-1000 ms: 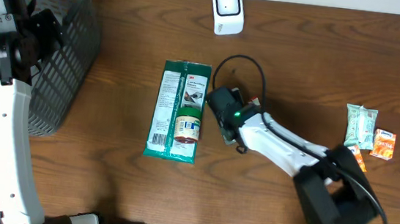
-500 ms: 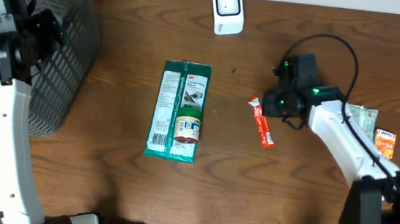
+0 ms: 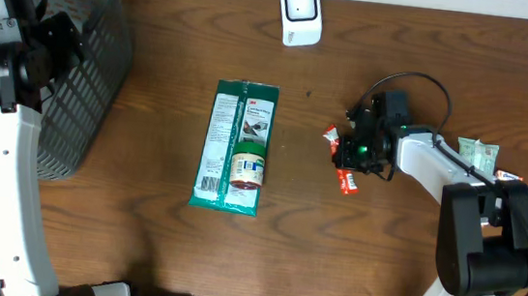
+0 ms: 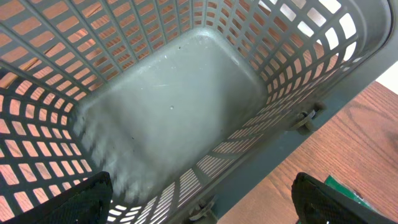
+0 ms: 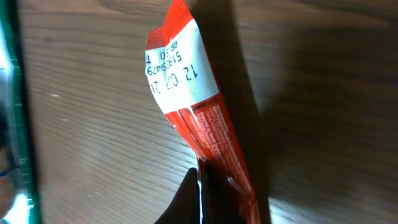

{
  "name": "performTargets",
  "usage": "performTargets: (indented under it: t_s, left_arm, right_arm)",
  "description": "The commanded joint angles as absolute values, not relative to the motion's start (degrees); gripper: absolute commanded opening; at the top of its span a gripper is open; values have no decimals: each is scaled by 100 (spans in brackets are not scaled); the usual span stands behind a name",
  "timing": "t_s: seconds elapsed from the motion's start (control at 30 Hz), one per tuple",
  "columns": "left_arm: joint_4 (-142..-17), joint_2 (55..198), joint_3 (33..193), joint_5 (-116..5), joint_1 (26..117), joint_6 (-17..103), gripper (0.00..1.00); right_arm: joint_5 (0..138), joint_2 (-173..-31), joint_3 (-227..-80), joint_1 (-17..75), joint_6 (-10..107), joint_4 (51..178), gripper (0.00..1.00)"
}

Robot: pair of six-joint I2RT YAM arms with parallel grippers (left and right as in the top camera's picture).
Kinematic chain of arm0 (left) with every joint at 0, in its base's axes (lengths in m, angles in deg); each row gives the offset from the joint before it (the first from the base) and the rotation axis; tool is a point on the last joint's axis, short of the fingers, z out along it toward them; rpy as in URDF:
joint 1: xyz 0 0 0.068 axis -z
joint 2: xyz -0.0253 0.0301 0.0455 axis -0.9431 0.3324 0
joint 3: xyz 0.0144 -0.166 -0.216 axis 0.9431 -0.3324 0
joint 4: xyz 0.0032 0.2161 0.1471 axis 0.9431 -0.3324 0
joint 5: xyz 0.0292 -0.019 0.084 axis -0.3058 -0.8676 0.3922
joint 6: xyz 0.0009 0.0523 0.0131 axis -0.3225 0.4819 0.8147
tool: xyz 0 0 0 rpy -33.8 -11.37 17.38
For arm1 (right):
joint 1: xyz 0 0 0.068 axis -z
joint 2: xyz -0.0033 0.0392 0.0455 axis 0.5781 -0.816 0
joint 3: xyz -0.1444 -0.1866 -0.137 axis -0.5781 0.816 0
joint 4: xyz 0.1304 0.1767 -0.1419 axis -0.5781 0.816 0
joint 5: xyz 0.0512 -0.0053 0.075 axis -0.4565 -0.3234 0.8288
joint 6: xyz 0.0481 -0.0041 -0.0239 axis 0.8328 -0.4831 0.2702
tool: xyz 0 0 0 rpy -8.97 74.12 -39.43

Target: Scan the item barcode

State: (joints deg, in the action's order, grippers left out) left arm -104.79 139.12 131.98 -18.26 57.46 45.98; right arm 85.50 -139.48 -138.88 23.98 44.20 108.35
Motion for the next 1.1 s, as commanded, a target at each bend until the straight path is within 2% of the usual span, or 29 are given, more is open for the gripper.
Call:
performTargets:
  t_s: [0.0,0.13,0.33,0.53,0.87,1.07]
  left_arm:
    - [-10481,13914,13233,-1754,5716,4653,93]
    - [-10481,13914,13233,-1754,5716,4655,92]
    - [-10481,13914,13233,-1754,5716,4653,93]
    - [-10479,13914,13233,-1754,5716,4653,93]
    - [-10481,13914,13233,-1754,5716,4653,92]
    - [-10479,13914,13233,-1754,5716,4653,92]
  right_arm:
    - [9162,-14272,-13809,2392,4286,10842,1]
    - [10054,-13885,-13960,2591,4031,10936,3]
    - [9995,-13032,-13975,2927,3740,11321,1]
    - [9575,-12899,-13905,3163,3709,11771,1]
    - [9394,-13255,-13138,3111,3738,11196,1]
    - [8946,-13428,-12561,3111,4234,10525,1]
